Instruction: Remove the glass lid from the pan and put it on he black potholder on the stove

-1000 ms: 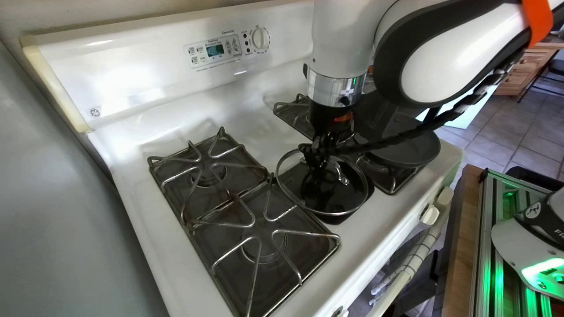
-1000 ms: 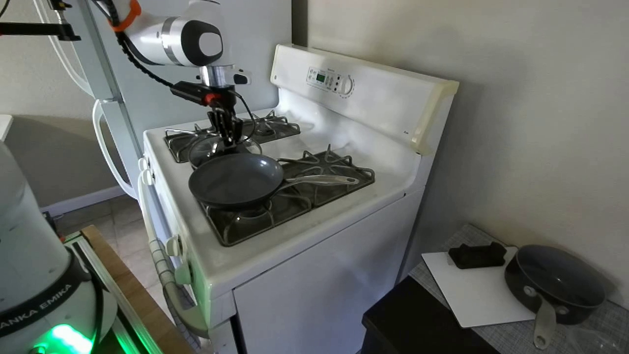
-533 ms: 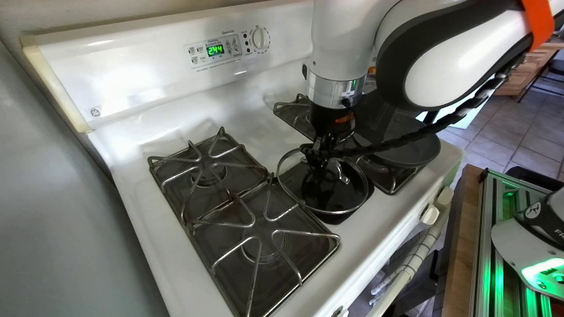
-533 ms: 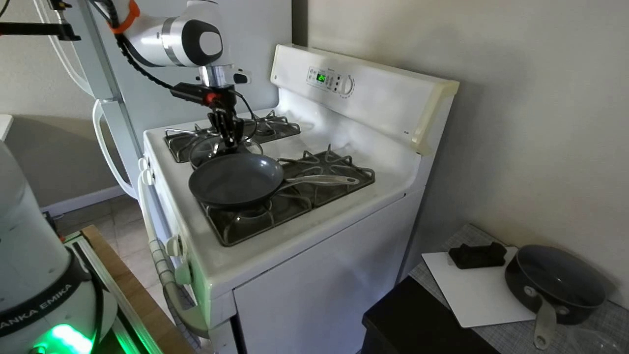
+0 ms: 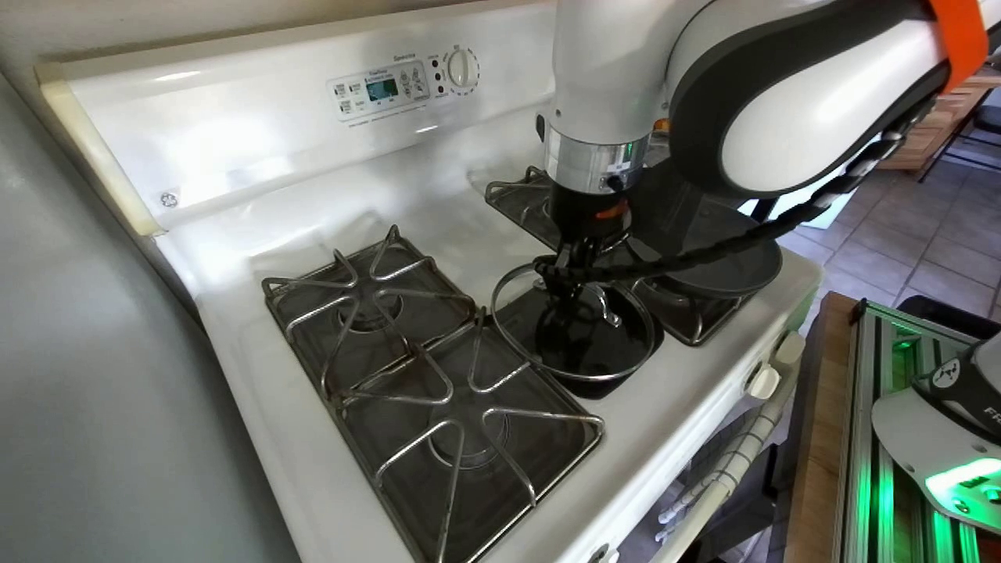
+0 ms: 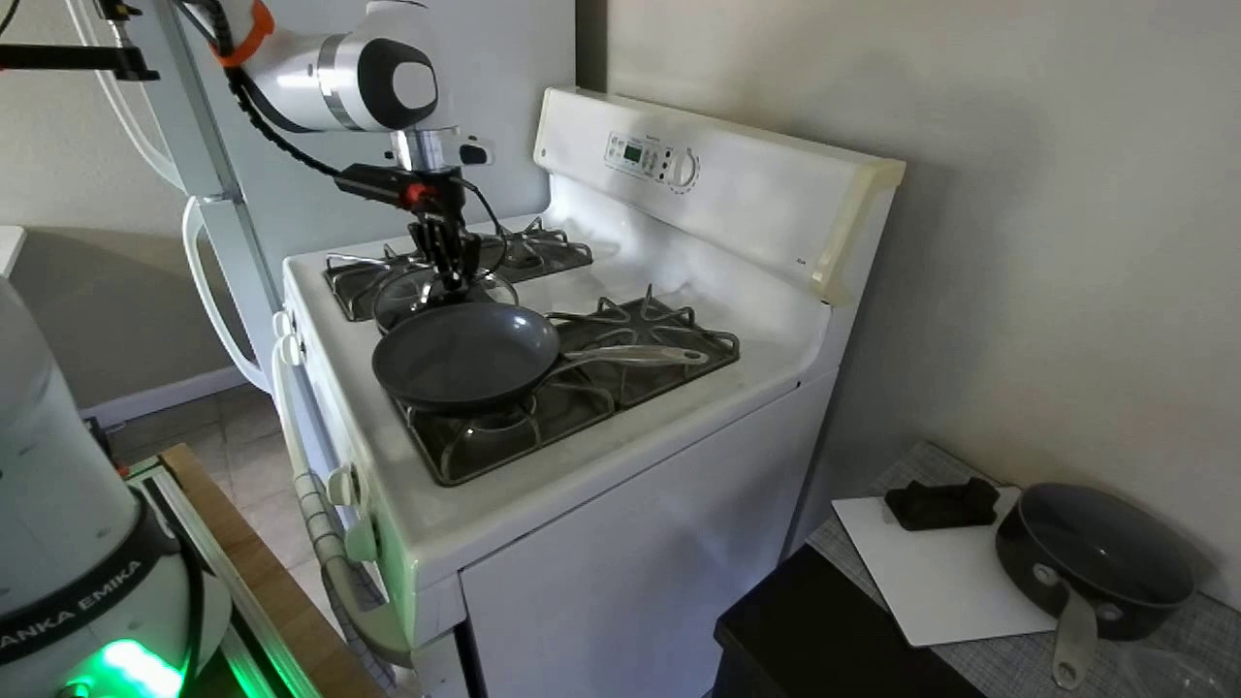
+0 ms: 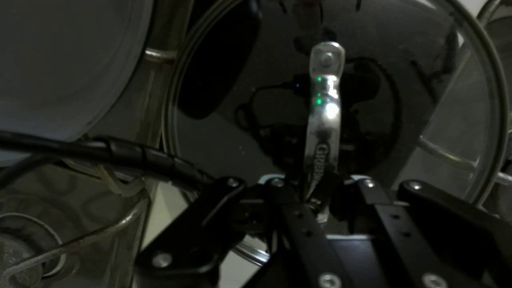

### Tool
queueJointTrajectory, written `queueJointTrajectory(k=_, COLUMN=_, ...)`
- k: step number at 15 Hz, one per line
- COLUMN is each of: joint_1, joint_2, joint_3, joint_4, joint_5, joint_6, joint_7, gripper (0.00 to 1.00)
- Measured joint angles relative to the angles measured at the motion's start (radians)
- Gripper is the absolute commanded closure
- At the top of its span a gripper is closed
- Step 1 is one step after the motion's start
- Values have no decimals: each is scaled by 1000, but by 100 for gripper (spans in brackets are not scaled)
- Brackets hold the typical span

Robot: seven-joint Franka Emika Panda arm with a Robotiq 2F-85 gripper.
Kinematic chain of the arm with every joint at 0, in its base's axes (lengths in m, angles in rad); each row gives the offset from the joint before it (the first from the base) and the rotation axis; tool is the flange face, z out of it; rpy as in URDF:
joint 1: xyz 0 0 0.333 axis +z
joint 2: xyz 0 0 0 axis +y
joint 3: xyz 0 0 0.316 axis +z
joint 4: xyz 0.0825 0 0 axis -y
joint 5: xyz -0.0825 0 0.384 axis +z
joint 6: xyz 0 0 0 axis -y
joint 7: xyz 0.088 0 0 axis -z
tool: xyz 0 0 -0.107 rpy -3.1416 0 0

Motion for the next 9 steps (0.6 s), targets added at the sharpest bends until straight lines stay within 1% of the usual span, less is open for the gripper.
queueJointTrajectory(k=5, joint_1=0, joint_2=-14, joint_3=1, joint_4=0, joint_5=2, joint_6=-19, joint_7=-5, gripper=100)
queueJointTrajectory(k=9, joint_1=2, joint_2=-32, joint_3=4, joint_4=3, joint_5=-16, joint_6=-59, joint_7=-5, gripper=100)
